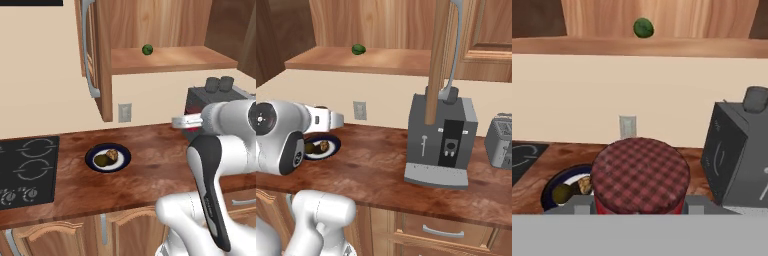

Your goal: Pick the avocado and bread from the counter and place them on the plate. Then pick the jam from the cabinet and place it next to the plate. Lastly close the cabinet door.

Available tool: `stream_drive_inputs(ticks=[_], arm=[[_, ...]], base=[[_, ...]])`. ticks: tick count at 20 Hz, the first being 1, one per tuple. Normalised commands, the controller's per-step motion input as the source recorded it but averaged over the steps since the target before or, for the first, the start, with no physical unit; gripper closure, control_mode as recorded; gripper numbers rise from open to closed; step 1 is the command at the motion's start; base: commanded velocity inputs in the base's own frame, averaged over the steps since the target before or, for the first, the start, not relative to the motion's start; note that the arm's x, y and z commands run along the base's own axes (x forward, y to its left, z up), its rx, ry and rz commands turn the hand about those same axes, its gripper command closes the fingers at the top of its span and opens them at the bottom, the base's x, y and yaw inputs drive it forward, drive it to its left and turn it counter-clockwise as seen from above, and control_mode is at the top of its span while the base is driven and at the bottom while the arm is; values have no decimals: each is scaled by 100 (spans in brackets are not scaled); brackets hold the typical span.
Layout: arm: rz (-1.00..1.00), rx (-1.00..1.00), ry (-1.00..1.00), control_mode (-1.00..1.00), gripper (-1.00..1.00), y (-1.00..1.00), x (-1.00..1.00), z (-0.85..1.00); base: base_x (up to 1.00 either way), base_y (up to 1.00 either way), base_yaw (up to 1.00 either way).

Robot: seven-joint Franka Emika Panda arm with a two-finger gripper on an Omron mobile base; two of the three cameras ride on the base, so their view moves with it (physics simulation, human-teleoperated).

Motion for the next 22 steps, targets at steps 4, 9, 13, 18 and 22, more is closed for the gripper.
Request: stream_drive_inputs(ticks=[4, 9, 13, 18, 22], arm=[[6, 0, 7, -100, 100, 22, 11, -50], [4, 0, 3, -100, 100, 22, 11, -44], [6, 0, 0, -100, 100, 10, 10, -45], [6, 0, 0, -100, 100, 5, 17, -51], [5, 0, 0, -100, 100, 0, 21, -47]], base=[[0, 0, 0], [0, 0, 0], [0, 0, 0], [0, 0, 0], [0, 0, 0]])
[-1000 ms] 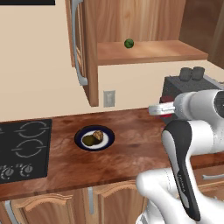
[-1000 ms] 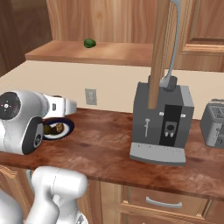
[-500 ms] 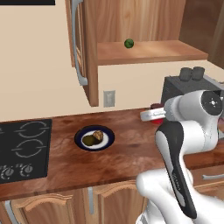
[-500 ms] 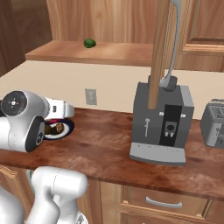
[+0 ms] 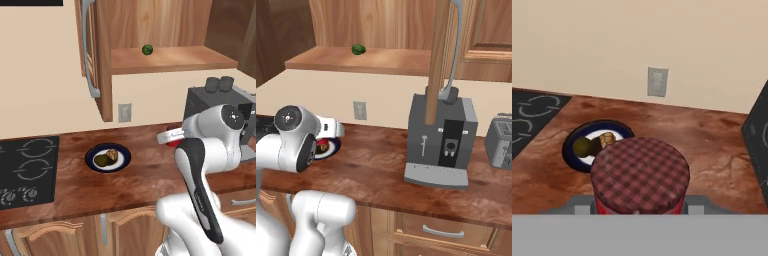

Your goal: Pick the avocado and bread from the counter and place them on the plate. Then pick the jam from the cabinet and place it next to the plate. Lastly close the cabinet door.

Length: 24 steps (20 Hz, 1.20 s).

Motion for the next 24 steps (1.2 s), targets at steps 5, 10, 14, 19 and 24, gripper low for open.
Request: stream_drive_inputs(ticks=[5, 10, 14, 19, 24], arm=[[3, 0, 0, -100, 100, 0, 23, -48], [0, 0, -3, -100, 100, 0, 28, -45], [2, 0, -10, -100, 100, 0, 34, -41], [3, 0, -6, -100, 100, 0, 32, -38], [4, 0, -6, -100, 100, 0, 25, -41]], base=[[0, 0, 0], [0, 0, 0], [0, 0, 0], [0, 0, 0], [0, 0, 0]])
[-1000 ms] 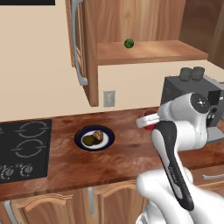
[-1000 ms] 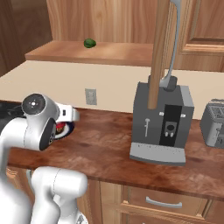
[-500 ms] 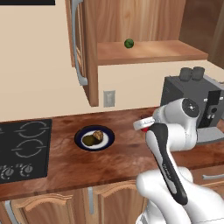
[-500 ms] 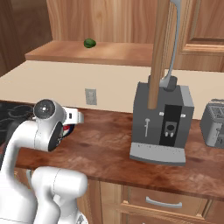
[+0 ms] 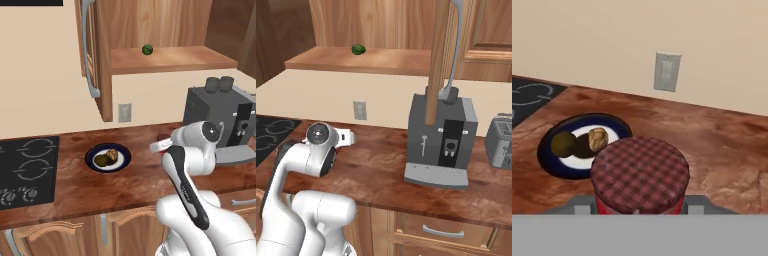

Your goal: Pick the avocado and bread from the counter and place them on the plate. Then pick the jam from the cabinet and place it next to the plate. Lastly close the cabinet door.

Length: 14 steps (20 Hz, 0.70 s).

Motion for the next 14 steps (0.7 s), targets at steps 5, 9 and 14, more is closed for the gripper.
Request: stream_drive_inputs(ticks=[5, 9, 14], arm=[[5, 0, -1, -100, 100, 0, 30, -37], [5, 0, 0, -100, 100, 5, 30, -37], [4, 0, 0, -100, 100, 11, 25, -40]], base=[[0, 0, 0], [0, 0, 0], [0, 0, 0]])
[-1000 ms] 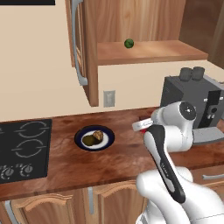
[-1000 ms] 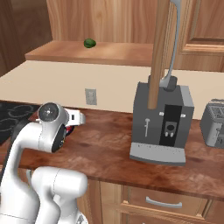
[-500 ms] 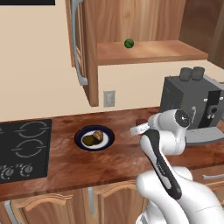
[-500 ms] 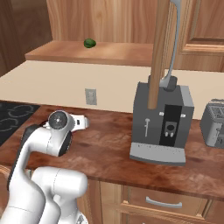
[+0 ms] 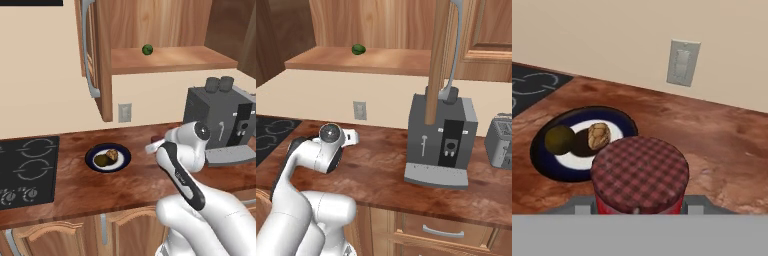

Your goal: Pick the avocado and bread from the counter and place them on the plate. Then pick the jam from the cabinet and place it next to the plate. Lastly close the cabinet door.

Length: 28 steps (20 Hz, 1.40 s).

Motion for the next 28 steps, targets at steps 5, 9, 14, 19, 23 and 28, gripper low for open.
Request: stream_drive_inputs(ticks=[5, 9, 14, 19, 23, 28], arm=[[3, 0, 0, -100, 100, 13, 11, -45], [2, 0, 0, -100, 100, 9, 2, -38], [2, 0, -3, -100, 100, 3, 0, -32], [3, 0, -11, -100, 100, 0, 1, -37], [6, 0, -7, -100, 100, 0, 17, -44], [7, 0, -4, -100, 100, 0, 21, -47]], base=[[0, 0, 0], [0, 0, 0], [0, 0, 0], [0, 0, 0], [0, 0, 0], [0, 0, 0]])
